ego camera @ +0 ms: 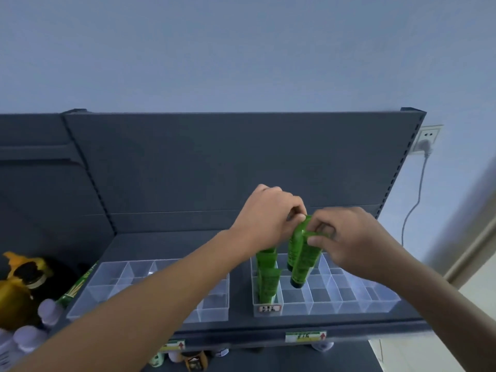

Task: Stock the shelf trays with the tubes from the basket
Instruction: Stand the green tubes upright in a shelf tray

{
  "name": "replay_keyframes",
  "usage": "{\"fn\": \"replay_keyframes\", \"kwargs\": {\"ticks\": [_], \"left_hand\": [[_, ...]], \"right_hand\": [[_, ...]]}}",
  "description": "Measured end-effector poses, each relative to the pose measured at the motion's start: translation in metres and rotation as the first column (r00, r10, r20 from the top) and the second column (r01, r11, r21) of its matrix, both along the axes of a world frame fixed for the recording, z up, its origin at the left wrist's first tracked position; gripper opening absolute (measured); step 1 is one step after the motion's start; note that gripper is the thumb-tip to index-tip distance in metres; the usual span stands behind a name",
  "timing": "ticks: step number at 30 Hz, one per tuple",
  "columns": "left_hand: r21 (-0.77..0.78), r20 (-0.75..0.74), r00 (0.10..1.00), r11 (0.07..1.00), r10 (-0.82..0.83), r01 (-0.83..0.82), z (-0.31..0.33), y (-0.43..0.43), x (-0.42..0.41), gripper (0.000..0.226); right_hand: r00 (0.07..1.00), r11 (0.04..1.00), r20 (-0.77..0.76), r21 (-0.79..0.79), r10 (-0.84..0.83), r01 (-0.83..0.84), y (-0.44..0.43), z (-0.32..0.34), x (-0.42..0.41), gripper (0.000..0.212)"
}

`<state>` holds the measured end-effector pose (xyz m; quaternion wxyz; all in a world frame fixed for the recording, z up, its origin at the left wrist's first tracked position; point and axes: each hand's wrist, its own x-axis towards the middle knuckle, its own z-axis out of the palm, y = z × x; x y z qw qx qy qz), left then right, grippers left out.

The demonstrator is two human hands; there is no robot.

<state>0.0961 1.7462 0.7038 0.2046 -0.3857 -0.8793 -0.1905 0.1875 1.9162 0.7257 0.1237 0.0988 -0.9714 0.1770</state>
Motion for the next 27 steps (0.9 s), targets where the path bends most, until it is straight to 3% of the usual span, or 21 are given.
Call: {"fn": "replay_keyframes", "kwargs": {"ticks": [10, 20, 27], "left_hand": [[0.048, 0.138, 0.988, 0.996, 0.068, -0.075, -0.043, 0.014, -0.037, 0.011], [0.028, 0.167, 0.980, 0.994, 0.104, -0.110, -0.066, 0.017, -0.053, 0.013], [0.007, 0.214, 0.974, 0.996, 0.081, -0.084, -0.071, 0.019, -0.054, 0.015]], "right_hand": [[1.000, 0.999, 0.019, 0.054, -0.001, 0.000, 0.006, -0.037, -0.053, 0.004], [1.000, 0.999, 0.001, 0.033, 0.019, -0.020, 0.011, -0.051, -0.076, 0.009], [0.997, 0.996, 0.069, 0.082, 0.029, -0.035, 0.008, -0.068, -0.074, 0.010]]}}
